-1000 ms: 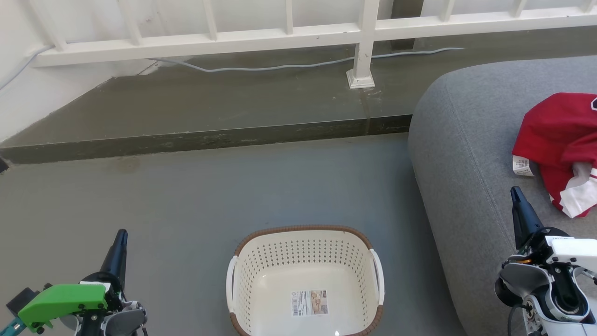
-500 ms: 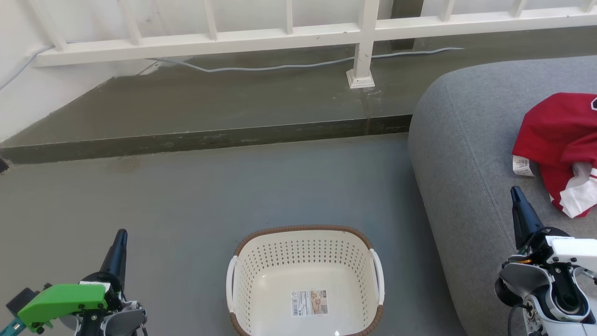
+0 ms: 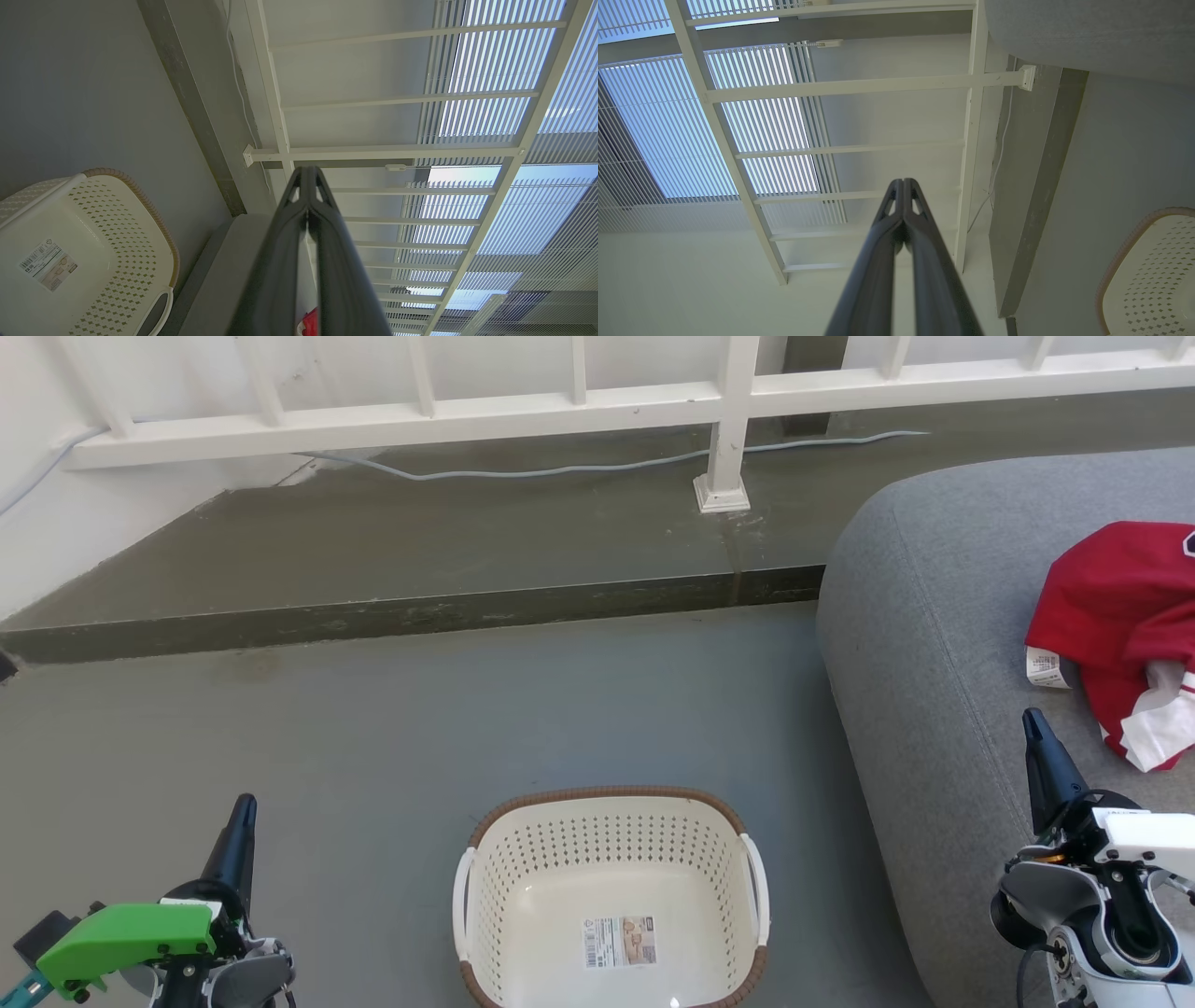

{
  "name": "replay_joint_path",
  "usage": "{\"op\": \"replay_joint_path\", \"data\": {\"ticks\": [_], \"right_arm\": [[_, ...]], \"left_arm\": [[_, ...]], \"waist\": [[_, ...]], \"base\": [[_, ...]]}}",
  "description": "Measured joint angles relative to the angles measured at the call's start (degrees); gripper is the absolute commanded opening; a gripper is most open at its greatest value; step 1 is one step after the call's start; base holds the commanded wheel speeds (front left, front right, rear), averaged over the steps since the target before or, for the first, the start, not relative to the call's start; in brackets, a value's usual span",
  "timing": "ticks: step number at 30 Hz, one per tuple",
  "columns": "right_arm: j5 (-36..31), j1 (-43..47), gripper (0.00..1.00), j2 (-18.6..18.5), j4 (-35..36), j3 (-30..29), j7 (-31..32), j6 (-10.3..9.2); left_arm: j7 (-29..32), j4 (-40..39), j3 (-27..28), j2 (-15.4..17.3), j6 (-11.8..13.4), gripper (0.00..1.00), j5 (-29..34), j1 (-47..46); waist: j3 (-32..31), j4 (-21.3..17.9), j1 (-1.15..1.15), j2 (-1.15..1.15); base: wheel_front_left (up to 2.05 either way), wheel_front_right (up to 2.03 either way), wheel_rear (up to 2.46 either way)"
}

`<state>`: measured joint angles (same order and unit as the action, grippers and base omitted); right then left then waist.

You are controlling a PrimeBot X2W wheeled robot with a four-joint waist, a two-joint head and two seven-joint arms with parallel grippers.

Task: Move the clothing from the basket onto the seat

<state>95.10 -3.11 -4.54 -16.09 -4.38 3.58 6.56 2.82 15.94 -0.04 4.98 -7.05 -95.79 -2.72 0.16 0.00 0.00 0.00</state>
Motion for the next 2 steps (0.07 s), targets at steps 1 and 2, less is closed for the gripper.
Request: {"op": "replay_joint_path", "data": {"ticks": [1,2], "right_arm": [[0.0,0.0,0.0,0.0,0.01,0.0,0.0,0.0],[0.0,0.0,0.0,0.01,0.01,-0.01,0.0,0.0]], "left_arm": [[0.0,-0.01,0.01,0.0,0.0,0.0,0.0,0.0],[0.0,-0.01,0.01,0.0,0.0,0.0,0.0,0.0]], "waist": [[0.0,0.0,0.0,0.0],[0.0,0.0,0.0,0.0]], "base": [[0.0,0.0,0.0],[0.0,0.0,0.0]]}}
